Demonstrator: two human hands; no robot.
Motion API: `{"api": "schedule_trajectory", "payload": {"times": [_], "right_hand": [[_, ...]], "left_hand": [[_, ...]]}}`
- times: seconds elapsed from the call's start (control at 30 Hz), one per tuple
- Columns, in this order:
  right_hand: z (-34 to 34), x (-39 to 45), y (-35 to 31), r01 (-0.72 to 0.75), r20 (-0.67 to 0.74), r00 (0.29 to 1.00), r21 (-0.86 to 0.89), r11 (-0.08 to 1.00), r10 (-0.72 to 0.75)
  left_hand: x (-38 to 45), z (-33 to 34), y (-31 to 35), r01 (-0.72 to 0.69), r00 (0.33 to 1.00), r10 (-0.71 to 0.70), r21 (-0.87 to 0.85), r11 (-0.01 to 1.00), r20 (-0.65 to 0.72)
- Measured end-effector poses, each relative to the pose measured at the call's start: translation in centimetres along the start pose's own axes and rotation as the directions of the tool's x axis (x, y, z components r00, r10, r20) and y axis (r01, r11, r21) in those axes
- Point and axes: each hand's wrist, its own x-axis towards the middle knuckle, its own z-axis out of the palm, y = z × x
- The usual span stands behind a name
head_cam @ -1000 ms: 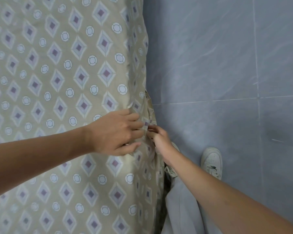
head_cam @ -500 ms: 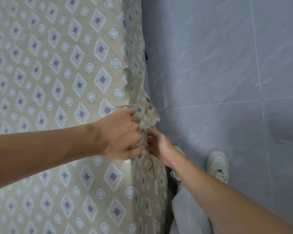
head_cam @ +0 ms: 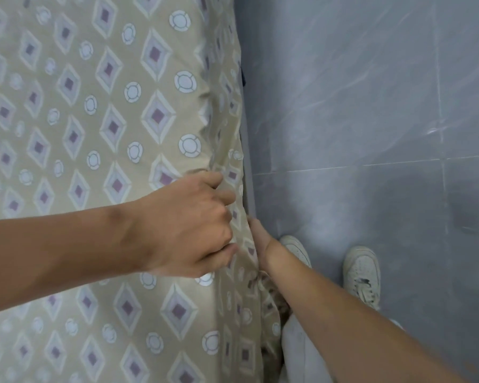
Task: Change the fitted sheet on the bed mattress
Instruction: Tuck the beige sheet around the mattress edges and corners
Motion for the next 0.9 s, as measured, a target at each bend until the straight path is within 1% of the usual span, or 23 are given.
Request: {"api": "schedule_trajectory", "payload": {"times": [0.03,0.07,0.13,0.17,0.2,0.23,0.27,0.3,0.33,0.4,0.43,0.5,0.57,0.6,0.63,0.67,0.7,0.73,0.77,0.8,0.83,0.87,0.9], "right_hand": [[0.2,-1.1,-0.7,0.007,0.070,0.997,0.044,0.999,-0.011],[0.0,-1.8,-1.1,-0.005,0.051,0.999,0.071,0.997,0.001],[-0.5,-3.4,-1.9,0.023,0.010,1.000,-0.016,1.000,-0.023],[-1.0,-3.8,-2.1,0.088,-0.057,0.994,-0.088,0.992,-0.093],[-1.4,-4.1,-2.3,0.149,-0.132,0.975,-0.201,0.968,-0.178],[-1.9,-4.4,-2.5,0.221,-0.202,0.928,-0.380,0.898,-0.313],[-2.8,-4.6,-2.6,0.247,-0.247,0.874,-0.514,0.821,-0.418],[-3.6,-4.9,-2.6,0.260,-0.247,0.839,-0.599,0.757,-0.484],[-4.2,-5.2,-2.5,0.265,-0.237,0.828,-0.634,0.726,-0.509],[-4.1,-6.3,-2.5,0.297,-0.178,0.839,-0.642,0.706,-0.515],[-3.8,-6.9,-2.4,0.317,-0.138,0.850,-0.637,0.703,-0.508],[-2.3,-8.2,-2.6,0.356,-0.062,0.856,-0.647,0.674,-0.513],[-0.1,-9.5,-3.0,0.402,-0.019,0.833,-0.668,0.627,-0.553],[1.1,-10.3,-3.3,0.432,-0.003,0.806,-0.681,0.591,-0.592],[2.4,-11.4,-3.6,0.455,0.010,0.764,-0.718,0.528,-0.645],[3.7,-12.5,-4.0,0.463,0.025,0.695,-0.780,0.421,-0.718],[5.2,-13.8,-4.5,0.458,0.073,0.586,-0.851,0.256,-0.807],[6.7,-15.0,-5.0,0.441,0.184,0.460,-0.896,0.044,-0.869],[8.4,-15.9,-5.3,0.415,0.334,0.362,-0.894,-0.171,-0.870],[10.0,-16.3,-5.5,0.396,0.491,0.325,-0.847,-0.355,-0.808],[11.5,-16.0,-5.6,0.385,0.616,0.349,-0.781,-0.492,-0.706],[12.9,-15.4,-5.4,0.376,0.694,0.411,-0.720,-0.584,-0.591],[14.1,-14.4,-5.0,0.363,0.723,0.495,-0.676,-0.641,-0.482]], "left_hand": [[0.1,0.2,0.1,0.006,1.000,-0.006,0.002,1.000,-0.006],[0.3,0.4,0.1,0.009,1.000,-0.009,-0.002,1.000,-0.013],[0.7,0.9,0.0,0.017,0.999,-0.017,-0.015,1.000,-0.026],[0.9,1.4,0.0,0.023,0.999,-0.024,-0.021,1.000,-0.031],[1.2,1.9,0.1,0.029,0.999,-0.030,-0.023,0.999,-0.035],[1.6,2.4,0.1,0.034,0.999,-0.035,-0.021,0.999,-0.036],[1.9,3.0,0.2,0.039,0.999,-0.039,-0.016,0.999,-0.029],[2.1,3.6,0.3,0.048,0.999,-0.048,-0.013,0.999,-0.012],[2.4,4.1,0.4,0.067,0.998,-0.067,-0.014,0.998,0.010],[3.0,4.8,0.8,0.123,0.992,-0.122,-0.030,0.992,0.033],[3.1,4.9,1.1,0.154,0.988,-0.153,-0.054,0.987,0.014],[2.8,4.5,1.8,0.213,0.972,-0.224,-0.145,0.966,-0.065],[1.4,3.6,2.6,0.283,0.941,-0.313,-0.212,0.935,-0.126],[0.3,3.3,3.2,0.349,0.908,-0.390,-0.240,0.906,-0.150],[-0.9,3.1,4.0,0.443,0.853,-0.498,-0.286,0.850,-0.160],[-2.3,3.2,5.0,0.548,0.769,-0.622,-0.347,0.761,-0.148],[-3.8,3.4,6.4,0.650,0.658,-0.745,-0.415,0.637,-0.113],[-5.1,3.8,7.9,0.736,0.528,-0.848,-0.470,0.487,-0.052],[-6.1,4.3,9.5,0.804,0.390,-0.921,-0.498,0.325,0.029],[-7.0,5.0,11.2,0.850,0.251,-0.961,-0.501,0.163,0.113],[-7.7,5.8,12.8,0.871,0.113,-0.975,-0.492,0.004,0.193],[-8.4,6.7,14.5,0.864,-0.024,-0.965,-0.479,-0.152,0.262],[-9.2,7.7,16.1,0.831,-0.160,-0.935,-0.468,-0.301,0.317]]}}
